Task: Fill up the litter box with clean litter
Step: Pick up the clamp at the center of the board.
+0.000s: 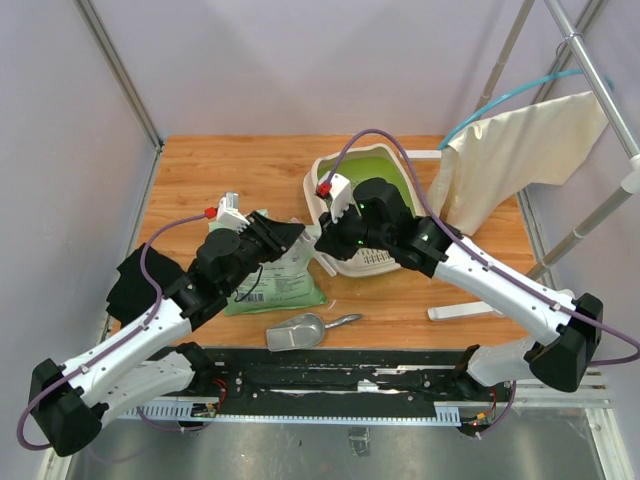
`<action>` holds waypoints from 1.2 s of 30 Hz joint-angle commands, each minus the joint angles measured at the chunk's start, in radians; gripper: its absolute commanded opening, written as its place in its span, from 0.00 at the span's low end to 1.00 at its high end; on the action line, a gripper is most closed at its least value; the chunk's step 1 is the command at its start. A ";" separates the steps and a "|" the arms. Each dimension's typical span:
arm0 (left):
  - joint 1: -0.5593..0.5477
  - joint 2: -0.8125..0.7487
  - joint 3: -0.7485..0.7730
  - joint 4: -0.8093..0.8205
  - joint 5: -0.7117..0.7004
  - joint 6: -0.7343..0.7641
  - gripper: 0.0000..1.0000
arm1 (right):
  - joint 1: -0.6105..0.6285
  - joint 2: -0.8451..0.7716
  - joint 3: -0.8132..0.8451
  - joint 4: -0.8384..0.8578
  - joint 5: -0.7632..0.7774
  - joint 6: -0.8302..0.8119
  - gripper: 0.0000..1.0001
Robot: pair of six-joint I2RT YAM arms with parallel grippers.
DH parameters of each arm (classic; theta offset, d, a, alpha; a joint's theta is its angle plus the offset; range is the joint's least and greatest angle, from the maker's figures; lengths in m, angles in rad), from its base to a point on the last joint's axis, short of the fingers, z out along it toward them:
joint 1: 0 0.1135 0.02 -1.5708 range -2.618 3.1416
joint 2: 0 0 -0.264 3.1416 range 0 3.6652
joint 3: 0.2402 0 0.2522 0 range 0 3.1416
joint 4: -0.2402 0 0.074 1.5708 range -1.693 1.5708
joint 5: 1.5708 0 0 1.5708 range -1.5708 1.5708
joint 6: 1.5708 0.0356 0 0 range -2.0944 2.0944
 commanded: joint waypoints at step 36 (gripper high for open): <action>0.492 0.161 0.247 -0.627 0.649 1.621 1.00 | -0.216 -0.057 0.024 -0.062 -0.286 -0.274 0.01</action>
